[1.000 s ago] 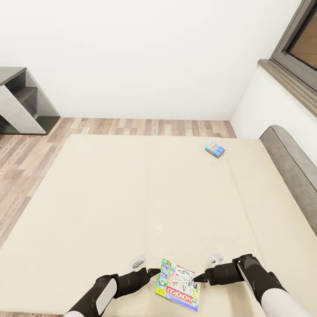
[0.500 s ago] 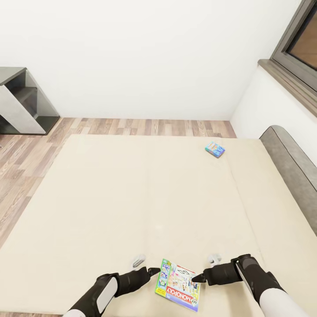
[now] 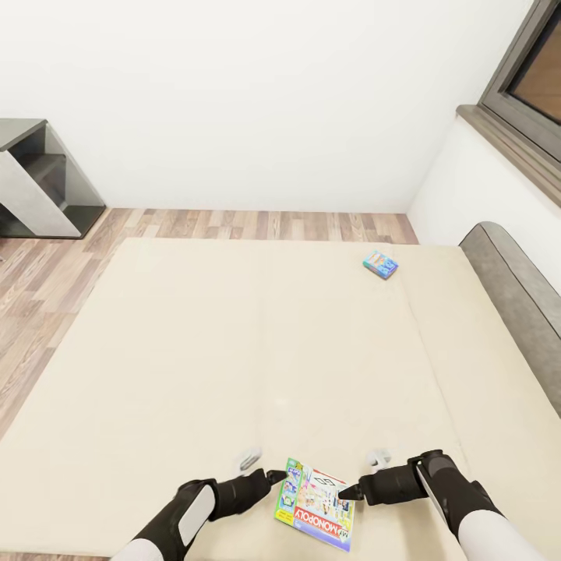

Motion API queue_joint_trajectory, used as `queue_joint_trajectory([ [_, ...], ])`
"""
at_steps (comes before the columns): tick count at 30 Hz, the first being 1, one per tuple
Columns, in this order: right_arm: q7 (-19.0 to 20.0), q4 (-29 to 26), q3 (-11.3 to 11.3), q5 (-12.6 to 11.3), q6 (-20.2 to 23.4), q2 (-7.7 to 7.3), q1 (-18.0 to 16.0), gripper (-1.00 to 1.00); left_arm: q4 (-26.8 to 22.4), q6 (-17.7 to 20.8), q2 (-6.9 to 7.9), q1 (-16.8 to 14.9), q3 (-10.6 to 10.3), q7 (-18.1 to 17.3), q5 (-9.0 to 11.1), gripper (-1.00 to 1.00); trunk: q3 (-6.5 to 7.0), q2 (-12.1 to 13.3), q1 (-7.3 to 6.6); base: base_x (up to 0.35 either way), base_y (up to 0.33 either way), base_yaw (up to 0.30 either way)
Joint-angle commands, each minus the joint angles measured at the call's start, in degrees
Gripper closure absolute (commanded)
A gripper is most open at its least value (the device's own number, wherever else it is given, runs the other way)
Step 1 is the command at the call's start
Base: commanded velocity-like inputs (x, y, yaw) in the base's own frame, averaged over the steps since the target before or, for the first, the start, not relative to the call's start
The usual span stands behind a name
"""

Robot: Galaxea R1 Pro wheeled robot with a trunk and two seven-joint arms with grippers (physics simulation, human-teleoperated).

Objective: Put all the toys in the child's room - the three board games (two on the bed and one on the table), the two jigsaw puzzles on the table, and the tennis ball on the table - inside the toy box on the table in the child's room.

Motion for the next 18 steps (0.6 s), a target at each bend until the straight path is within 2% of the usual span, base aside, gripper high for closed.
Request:
queue_joint_trajectory([
  [1,0.42,-0.08,-0.39,0.49,0.38,0.06,-0.02,-1.0,0.59,0.29,-0.13,-0.36,-0.15,0.27,0.58,-1.0,-0.04,-0.04,0.01,0.0,0.0,0.0],
  [18,0.42,-0.09,-0.39,0.39,0.36,0.09,-0.02,-1.0,3.56,0.29,-1.24,-1.93,-0.17,1.46,1.85,-1.0,-0.04,-0.04,0.01,0.0,0.0,0.0],
])
